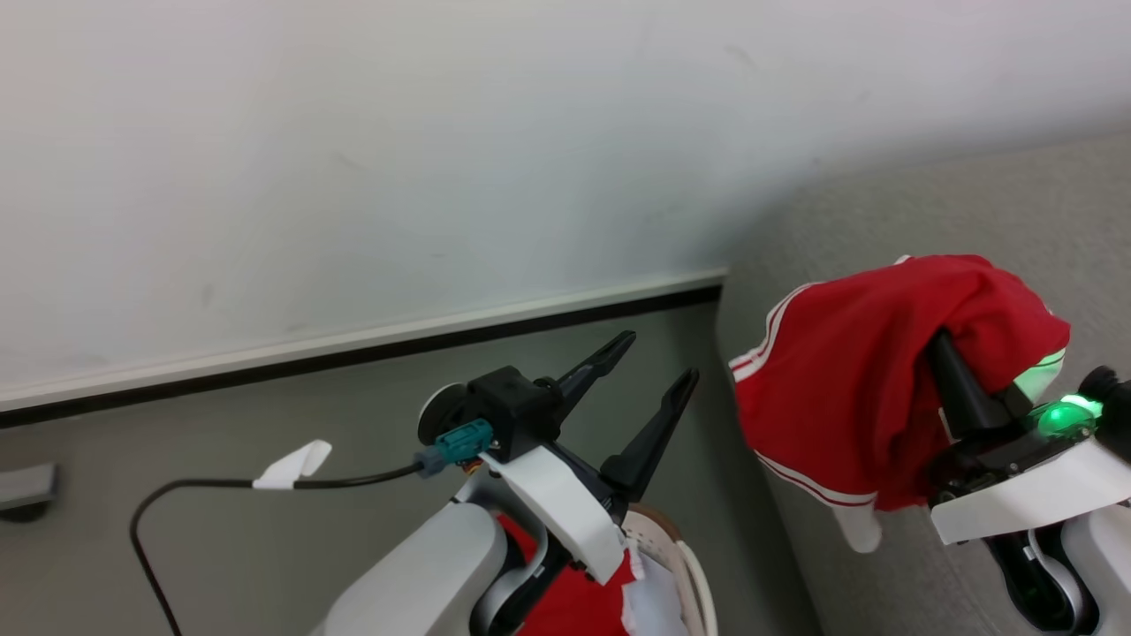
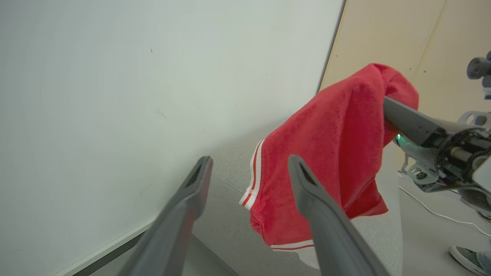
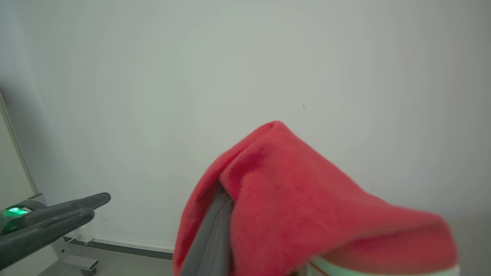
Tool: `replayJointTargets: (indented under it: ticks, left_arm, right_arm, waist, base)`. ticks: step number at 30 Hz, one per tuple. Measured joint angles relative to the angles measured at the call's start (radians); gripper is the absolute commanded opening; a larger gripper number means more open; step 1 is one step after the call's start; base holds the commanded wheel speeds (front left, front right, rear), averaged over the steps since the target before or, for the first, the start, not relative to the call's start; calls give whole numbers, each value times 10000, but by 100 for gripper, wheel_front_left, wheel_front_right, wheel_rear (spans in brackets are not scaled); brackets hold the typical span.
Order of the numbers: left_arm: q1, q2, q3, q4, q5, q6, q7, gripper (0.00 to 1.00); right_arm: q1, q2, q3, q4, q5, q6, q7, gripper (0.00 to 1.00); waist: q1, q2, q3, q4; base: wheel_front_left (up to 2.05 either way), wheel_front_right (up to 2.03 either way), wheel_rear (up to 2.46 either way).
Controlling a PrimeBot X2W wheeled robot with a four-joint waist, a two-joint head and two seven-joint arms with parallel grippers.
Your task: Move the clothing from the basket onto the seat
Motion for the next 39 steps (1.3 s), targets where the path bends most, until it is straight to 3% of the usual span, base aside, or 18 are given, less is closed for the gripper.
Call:
replayJointTargets:
  ticks: [13, 19, 29, 39]
  left_arm:
    - [-339, 255, -322, 295, 686, -215, -414, 100]
    - [-381, 259, -439, 426, 769, -213, -477, 100]
    - [-764, 288, -784, 274, 1252, -136, -374, 100]
    - [-1380, 708, -1039, -146, 1714, -140, 104, 100]
  right_arm:
    - [261, 332, -926, -809, -460, 0, 2, 0]
    - [316, 435, -1018, -955, -623, 0, 2, 0]
    - [74, 441, -1891, -1168, -698, 0, 0, 0]
    - [-2174, -102, -4019, -428, -523, 0, -4, 0]
  waist:
    - [1, 0, 940, -2058]
    - [0, 0, 1159, -2690]
    - [0, 0, 1727, -2704]
    - [1, 0, 3323, -2178]
  base:
    - [0, 0, 0]
    - [0, 0, 0]
    - [0, 0, 0]
    - [0, 0, 0]
